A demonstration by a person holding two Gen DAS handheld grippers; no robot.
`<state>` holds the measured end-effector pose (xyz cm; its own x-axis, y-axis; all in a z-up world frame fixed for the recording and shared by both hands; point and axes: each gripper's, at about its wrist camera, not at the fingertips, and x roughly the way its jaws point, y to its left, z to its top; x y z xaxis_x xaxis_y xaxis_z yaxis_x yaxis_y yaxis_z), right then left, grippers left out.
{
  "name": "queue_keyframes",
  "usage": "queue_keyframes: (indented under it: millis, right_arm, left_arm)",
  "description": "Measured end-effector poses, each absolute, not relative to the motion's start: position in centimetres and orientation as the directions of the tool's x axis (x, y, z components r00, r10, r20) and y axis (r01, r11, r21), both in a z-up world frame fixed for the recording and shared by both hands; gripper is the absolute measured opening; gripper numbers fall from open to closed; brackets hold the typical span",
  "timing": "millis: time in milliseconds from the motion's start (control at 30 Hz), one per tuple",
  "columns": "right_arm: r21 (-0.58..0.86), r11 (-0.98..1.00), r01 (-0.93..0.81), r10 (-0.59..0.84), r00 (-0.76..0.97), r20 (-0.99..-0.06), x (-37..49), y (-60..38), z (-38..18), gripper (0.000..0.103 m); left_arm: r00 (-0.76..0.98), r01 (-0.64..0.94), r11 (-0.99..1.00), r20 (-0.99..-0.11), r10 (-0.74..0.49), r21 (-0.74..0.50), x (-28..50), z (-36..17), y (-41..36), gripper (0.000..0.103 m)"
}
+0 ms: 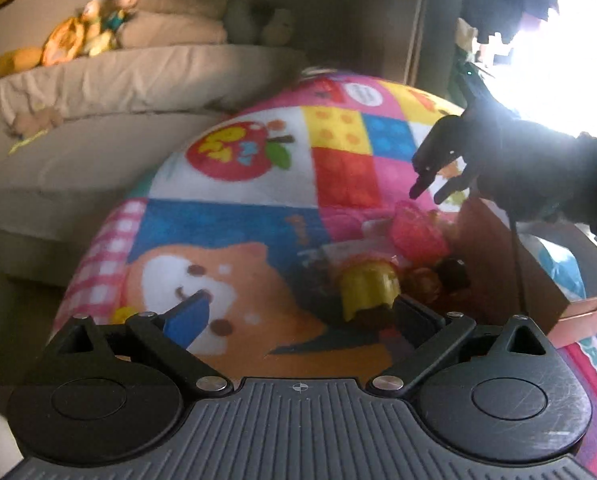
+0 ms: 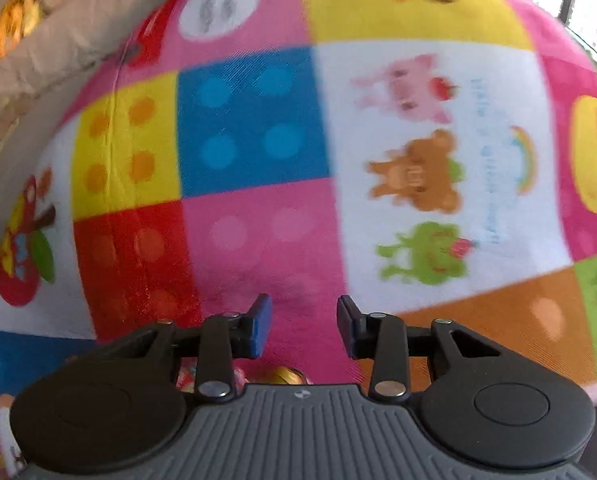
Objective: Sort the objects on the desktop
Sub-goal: 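Drop the wipes pack into the pink box with right tool while left drops pink figure in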
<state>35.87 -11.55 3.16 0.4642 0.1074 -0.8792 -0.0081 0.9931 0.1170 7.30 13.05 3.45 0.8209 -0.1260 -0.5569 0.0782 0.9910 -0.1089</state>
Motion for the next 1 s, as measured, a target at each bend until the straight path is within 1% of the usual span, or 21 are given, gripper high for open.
queue_keyframes:
  millis: [133,267,367,400,433,500,567,633,700,733,800,867,933,967,1000]
  right_arm:
    - [0.157,0.98,-0.122,0.194,0.405,-0.894,34.2,-8.4,2.8,0.037]
    - [0.162,0.964,-0.209,0.229,0.358,-0.905,30.9,-6.1,2.8,0.038]
    - [0.254,0.928,-0.274,0.327,0.268,-0.906,27.2,-5.0,3.5,0.038]
    - [0.26,0.918,-0.301,0.344,0.274,-0.898,26.0,-4.8,4.3,0.036]
    - [0.241,0.91,-0.337,0.351,0.317,-0.881,24.4,-4.9,5.5,0.036]
    - [0.169,0.904,-0.393,0.35,0.453,-0.82,20.7,-5.9,8.6,0.037]
    - [0.044,0.913,-0.406,0.305,0.607,-0.734,16.5,-8.1,11.3,0.045]
    - [-0.059,0.927,-0.37,0.248,0.724,-0.643,12.2,-11.1,12.5,0.055]
    - [-0.121,0.952,-0.282,0.164,0.8,-0.578,8.4,-14.7,12.5,0.057]
    - [-0.14,0.968,-0.209,0.098,0.827,-0.554,7.0,-16.7,12.2,0.059]
    - [-0.136,0.988,-0.068,-0.014,0.847,-0.531,6.3,-20.4,11.5,0.063]
    - [-0.08,0.994,0.075,-0.107,0.839,-0.534,6.9,-24.7,10.6,0.064]
    - [-0.033,0.987,0.158,-0.15,0.824,-0.547,7.8,-28.1,8.7,0.064]
    - [-0.046,0.979,0.198,-0.19,0.81,-0.555,8.8,-29.3,7.4,0.063]
    - [-0.069,0.972,0.227,-0.226,0.797,-0.56,9.6,-30.1,6.6,0.061]
  left_arm:
    - [0.795,0.096,0.987,-0.587,-0.153,-0.128,7.0,2.6,12.9,0.101]
    - [0.783,0.139,0.98,-0.59,-0.197,-0.142,6.3,2.5,11.9,0.101]
    - [0.784,0.156,0.978,-0.585,-0.208,-0.139,5.4,2.6,11.1,0.102]
    - [0.782,0.162,0.977,-0.586,-0.212,-0.138,5.1,2.6,10.9,0.102]
    - [0.778,0.168,0.976,-0.589,-0.217,-0.138,4.8,2.5,10.6,0.102]
    - [0.769,0.184,0.973,-0.596,-0.231,-0.141,4.1,2.3,10.0,0.102]
    - [0.762,0.205,0.968,-0.597,-0.251,-0.146,3.3,2.1,9.3,0.102]
    - [0.754,0.225,0.963,-0.598,-0.27,-0.151,2.7,1.9,8.8,0.103]
    - [0.746,0.232,0.959,-0.603,-0.282,-0.161,2.4,1.7,8.4,0.103]
    - [0.742,0.232,0.958,-0.607,-0.285,-0.167,2.4,1.7,8.2,0.103]
    - [0.736,0.227,0.958,-0.613,-0.287,-0.176,2.6,1.6,7.9,0.103]
    - [0.724,0.225,0.956,-0.624,-0.293,-0.188,2.7,1.6,7.4,0.103]
    - [0.714,0.23,0.954,-0.633,-0.298,-0.19,2.7,1.6,6.9,0.103]
    - [0.715,0.231,0.956,-0.635,-0.293,-0.181,2.6,1.6,6.7,0.103]
    - [0.718,0.231,0.958,-0.636,-0.284,-0.167,2.4,1.7,6.4,0.103]
